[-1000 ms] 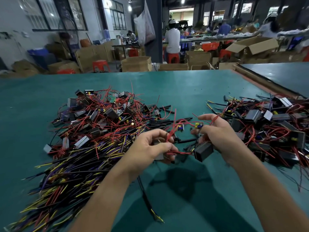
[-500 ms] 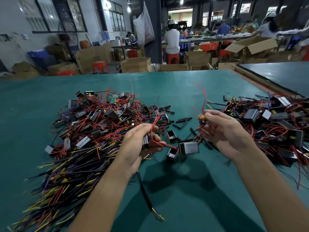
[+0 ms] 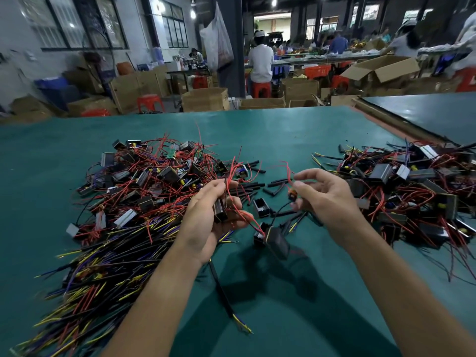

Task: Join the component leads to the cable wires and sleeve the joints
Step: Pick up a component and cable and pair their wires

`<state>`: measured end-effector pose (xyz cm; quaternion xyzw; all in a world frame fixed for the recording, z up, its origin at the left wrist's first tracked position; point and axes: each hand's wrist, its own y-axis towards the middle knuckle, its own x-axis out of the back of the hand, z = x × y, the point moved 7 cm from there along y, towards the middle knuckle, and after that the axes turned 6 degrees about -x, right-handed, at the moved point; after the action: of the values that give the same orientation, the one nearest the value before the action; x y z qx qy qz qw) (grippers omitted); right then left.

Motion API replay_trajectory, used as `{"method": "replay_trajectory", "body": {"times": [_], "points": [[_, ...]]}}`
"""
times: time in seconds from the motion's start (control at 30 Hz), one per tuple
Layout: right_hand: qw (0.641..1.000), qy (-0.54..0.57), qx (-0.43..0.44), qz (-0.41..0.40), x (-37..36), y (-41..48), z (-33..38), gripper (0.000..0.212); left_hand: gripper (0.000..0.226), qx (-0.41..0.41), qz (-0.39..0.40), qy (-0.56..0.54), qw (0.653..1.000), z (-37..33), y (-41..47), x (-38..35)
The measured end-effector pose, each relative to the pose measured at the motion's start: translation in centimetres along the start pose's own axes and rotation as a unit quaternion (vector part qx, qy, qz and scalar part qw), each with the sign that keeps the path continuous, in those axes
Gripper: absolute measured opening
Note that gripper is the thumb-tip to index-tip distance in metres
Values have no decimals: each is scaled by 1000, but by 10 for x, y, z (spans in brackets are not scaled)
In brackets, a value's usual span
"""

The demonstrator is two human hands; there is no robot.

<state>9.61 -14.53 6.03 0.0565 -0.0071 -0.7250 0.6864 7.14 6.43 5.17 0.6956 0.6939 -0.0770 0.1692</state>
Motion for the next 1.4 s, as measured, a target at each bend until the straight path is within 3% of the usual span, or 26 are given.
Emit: {"method": "replay_trajectory", "body": {"times": [0.1,0.17,0.23,0.3,0.33,0.43,0.5,0.57,0.73,0.83,0.93,1.13,1.27,1.4], "points": [[988,74,-73,113,-20,-7,-6,9,26,4,31,-2,1000,1,-3,-8],[983,64,-106,137,-28,-11,-12,11,27,5,51,-5,999,3,-3,-13],[989,-91,-70,92,-24,-10,-15,10,34,1,74,-6,997,5,-4,-18],[942,-333,42,21,-22,-9,-6,6,38,-5,85,-5,996,7,-4,-21],[922,-378,81,7,-25,-13,-1,9,37,-7,83,-5,997,8,-5,-22],[949,-289,97,79,-43,-24,3,28,31,-17,78,2,997,10,-4,-22],[947,-278,109,122,-53,-32,4,35,33,-23,76,17,997,10,-4,-22],[935,-311,135,102,-54,-33,6,32,30,-30,72,34,996,9,-3,-21],[945,-274,160,84,-59,-37,5,12,25,-58,76,111,989,9,-4,-21],[969,-185,124,107,-57,-34,7,16,22,-67,44,100,992,7,-2,-17],[988,-82,101,77,-41,-27,18,18,25,-55,10,45,997,6,2,-10],[993,79,75,43,-23,-20,25,18,27,-16,-42,-3,999,7,2,0],[988,122,64,74,-23,-20,26,10,19,18,-19,-24,999,8,0,-2],[983,139,6,117,-25,-22,19,18,12,36,53,7,998,10,-4,-12]]}}
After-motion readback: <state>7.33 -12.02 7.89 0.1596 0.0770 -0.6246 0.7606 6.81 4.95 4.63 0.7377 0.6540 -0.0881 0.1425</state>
